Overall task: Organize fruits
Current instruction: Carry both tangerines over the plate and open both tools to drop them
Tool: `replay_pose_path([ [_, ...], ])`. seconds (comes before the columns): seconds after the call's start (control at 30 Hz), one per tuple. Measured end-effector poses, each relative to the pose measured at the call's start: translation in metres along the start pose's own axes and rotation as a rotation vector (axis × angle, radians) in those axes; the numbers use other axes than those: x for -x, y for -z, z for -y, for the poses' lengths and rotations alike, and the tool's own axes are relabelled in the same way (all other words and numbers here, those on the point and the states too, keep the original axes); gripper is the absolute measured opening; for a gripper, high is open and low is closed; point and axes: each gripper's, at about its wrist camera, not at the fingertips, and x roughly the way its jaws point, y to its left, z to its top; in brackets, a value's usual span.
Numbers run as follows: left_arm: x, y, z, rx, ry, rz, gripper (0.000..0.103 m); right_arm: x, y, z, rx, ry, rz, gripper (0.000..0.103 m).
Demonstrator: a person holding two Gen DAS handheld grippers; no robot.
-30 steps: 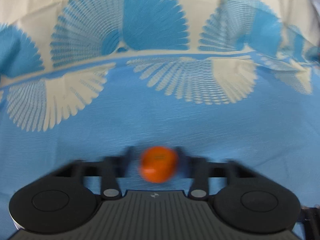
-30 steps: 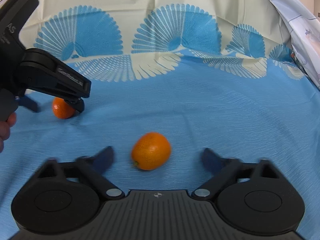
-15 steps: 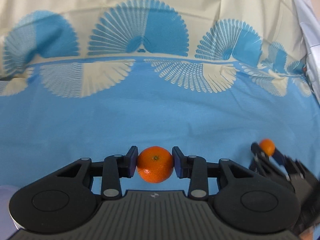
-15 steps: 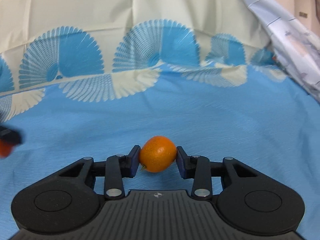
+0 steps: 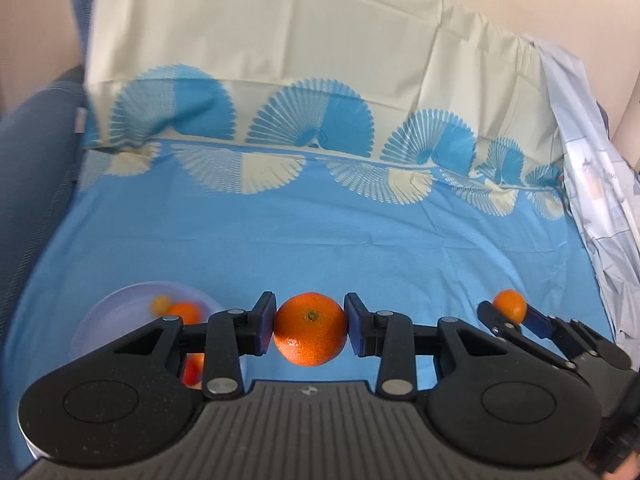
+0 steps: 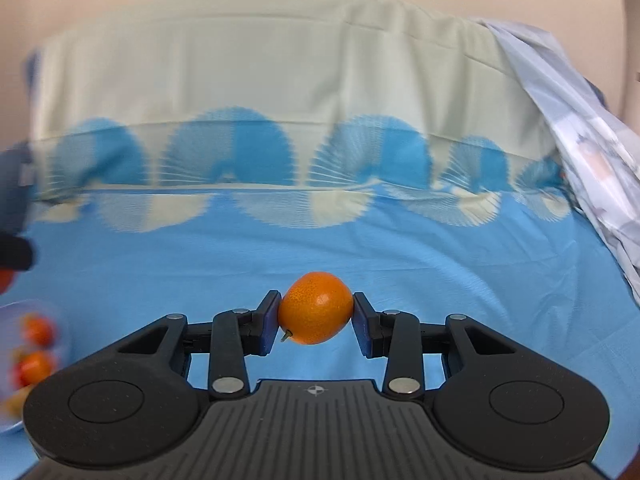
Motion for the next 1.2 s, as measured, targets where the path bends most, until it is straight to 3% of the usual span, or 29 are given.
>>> replay_pose_path([
  [0.3,0.119,0.048,-0.065,0.066,-0.088,0.071,0.041,0.12,-0.001,-0.072,0.063,-0.19,0.012,0.04],
  [0.57,0.182,0.086,-0.117,0.161,-0.152,0.114,0.041,0.188,0.016,-0.129,0.151,-0.321,0.001,0.04],
  [0.83,0.216,0.109,-0.138,0.205,-0.197,0.164,0.041,0.216,0.021,-0.154,0.205,-0.397,-0.016,0.04],
  [1.2,0.215,0.106,-0.145,0.218,-0.185,0.168,0.041,0.216,0.02,-0.154,0.215,-0.389,-0.018,0.04],
])
